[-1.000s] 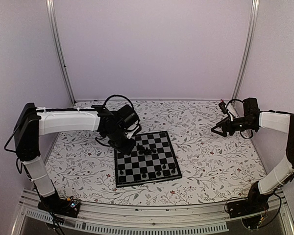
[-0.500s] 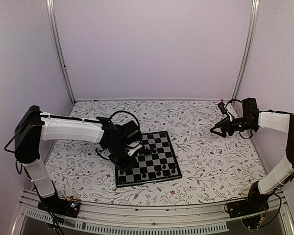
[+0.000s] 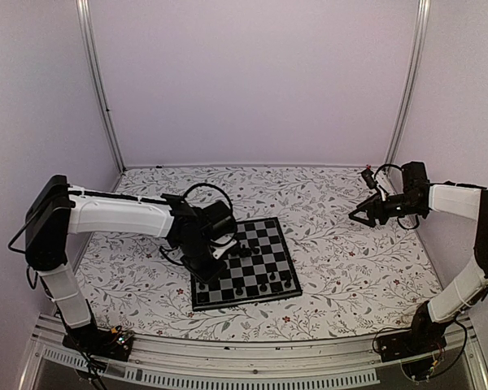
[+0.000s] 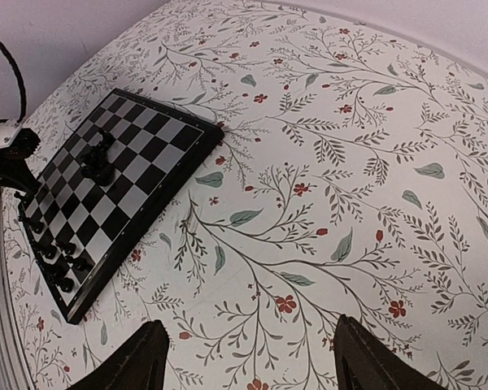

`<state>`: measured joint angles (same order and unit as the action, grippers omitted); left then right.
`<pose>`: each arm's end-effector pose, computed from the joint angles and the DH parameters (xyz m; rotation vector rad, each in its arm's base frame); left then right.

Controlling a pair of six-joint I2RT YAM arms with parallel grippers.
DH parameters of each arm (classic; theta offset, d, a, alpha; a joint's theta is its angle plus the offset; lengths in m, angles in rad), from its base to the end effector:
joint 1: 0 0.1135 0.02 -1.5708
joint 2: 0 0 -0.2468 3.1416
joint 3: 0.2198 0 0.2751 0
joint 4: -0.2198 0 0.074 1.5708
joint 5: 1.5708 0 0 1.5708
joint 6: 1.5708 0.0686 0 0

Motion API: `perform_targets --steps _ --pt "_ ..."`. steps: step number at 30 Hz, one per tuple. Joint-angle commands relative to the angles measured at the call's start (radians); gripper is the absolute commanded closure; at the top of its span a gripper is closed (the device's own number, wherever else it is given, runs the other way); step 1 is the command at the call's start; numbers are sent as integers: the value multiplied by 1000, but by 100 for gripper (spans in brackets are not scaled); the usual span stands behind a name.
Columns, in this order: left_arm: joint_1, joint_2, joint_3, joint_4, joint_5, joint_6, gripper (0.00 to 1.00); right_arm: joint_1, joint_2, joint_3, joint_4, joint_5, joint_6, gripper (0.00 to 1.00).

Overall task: Set up the chess pieces on the board
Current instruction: Place the chess piece on the chessboard, then pick up the chess piece from the chessboard.

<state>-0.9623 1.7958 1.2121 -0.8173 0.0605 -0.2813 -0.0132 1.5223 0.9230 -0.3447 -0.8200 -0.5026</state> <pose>0.2002 -0.2947 0.1157 1.0194 2.8539 -0.2248 0.3351 0.0457 0.1603 -0.8481 2.0952 0.7556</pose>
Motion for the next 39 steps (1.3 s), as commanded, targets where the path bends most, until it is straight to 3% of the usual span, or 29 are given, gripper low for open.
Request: perform_targets --steps 1,10,19,28,39 --pt "-9 30 28 -10 -29 1 94 7 15 25 -16 -16 -16 27" --pt "-9 51 46 -10 -22 2 92 7 21 28 -22 -19 -22 27" --pt "-9 26 69 -45 -22 -3 76 6 25 31 -26 -23 -25 27" --pt "19 9 258 -66 -143 18 72 7 34 36 -32 -27 -28 27" --pt "117 213 468 -49 -219 -19 72 6 26 36 -36 -7 -37 26"
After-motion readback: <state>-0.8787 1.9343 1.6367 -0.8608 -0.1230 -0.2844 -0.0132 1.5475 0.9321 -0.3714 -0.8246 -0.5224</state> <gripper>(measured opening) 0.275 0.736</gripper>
